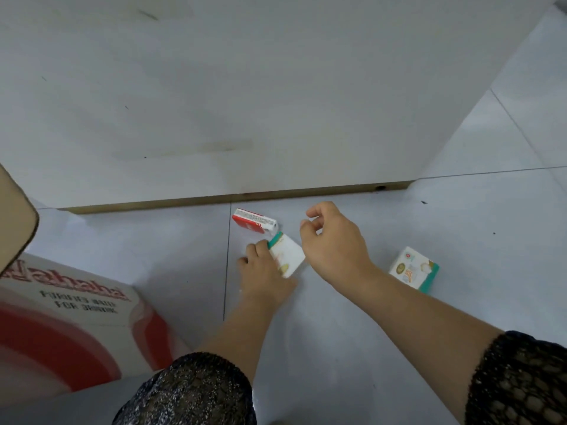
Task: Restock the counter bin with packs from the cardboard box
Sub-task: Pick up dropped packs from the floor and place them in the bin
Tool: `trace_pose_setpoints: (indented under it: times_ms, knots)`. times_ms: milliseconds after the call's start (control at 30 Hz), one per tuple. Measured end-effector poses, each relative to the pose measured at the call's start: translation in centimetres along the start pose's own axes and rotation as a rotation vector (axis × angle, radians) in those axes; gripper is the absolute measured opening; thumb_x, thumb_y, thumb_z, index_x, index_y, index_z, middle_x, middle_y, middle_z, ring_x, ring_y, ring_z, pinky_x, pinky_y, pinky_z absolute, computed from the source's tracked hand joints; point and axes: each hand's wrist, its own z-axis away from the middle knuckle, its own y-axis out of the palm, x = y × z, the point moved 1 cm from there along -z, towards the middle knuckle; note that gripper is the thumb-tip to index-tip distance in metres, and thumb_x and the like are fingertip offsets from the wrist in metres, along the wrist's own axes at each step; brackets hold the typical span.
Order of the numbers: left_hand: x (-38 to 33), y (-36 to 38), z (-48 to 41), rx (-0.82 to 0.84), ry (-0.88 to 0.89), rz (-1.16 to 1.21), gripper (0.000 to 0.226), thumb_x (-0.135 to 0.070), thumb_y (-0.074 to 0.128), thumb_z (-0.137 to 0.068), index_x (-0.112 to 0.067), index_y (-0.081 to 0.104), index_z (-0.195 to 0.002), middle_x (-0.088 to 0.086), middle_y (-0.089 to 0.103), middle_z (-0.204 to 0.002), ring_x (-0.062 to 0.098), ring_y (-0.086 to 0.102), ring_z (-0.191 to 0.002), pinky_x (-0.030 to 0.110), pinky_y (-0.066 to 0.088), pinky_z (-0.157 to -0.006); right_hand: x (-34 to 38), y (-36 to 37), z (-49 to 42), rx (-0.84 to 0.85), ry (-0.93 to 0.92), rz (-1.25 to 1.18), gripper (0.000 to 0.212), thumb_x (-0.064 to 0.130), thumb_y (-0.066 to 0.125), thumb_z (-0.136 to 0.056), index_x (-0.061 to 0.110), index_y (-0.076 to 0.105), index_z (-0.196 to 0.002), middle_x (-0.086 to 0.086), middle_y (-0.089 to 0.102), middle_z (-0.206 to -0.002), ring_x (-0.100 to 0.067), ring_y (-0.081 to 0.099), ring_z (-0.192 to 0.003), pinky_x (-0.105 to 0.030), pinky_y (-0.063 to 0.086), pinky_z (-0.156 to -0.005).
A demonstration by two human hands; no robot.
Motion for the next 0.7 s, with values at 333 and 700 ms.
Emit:
trace_pose_setpoints:
  times_ms: [333,700]
  knots:
    - [-11.6,-13.5,2.1,-0.396,0.259,0.669,0.077,-0.037,0.076,-0.065,-0.016,0.036,-0.127,-0.004,0.05,-0.115,0.019,0.056,-0.103,0.037,0.051,-0.082,8.1,-9.6,0.1,-0.341,-0.289,0.017,0.026,0.025,0.05,-0.093,0.016,0.055,-0.117,0.0,0.055,-0.121,-0.02,0.044,-0.115,-0.028,0.035,-0.093]
    - [-19.1,-32.4,11.2,-0.461,0.384,0.497,0.07,-0.05,0.069,-0.062,-0.019,0.049,-0.122,-0.008,0.057,-0.107,0.015,0.056,-0.099,0.029,0.049,-0.077,21.5,-25.2,8.3,-0.461,-0.416,-0.076,0.028,0.024,0.052,-0.092,0.017,0.053,-0.119,0.001,0.053,-0.125,-0.018,0.044,-0.117,-0.03,0.038,-0.094]
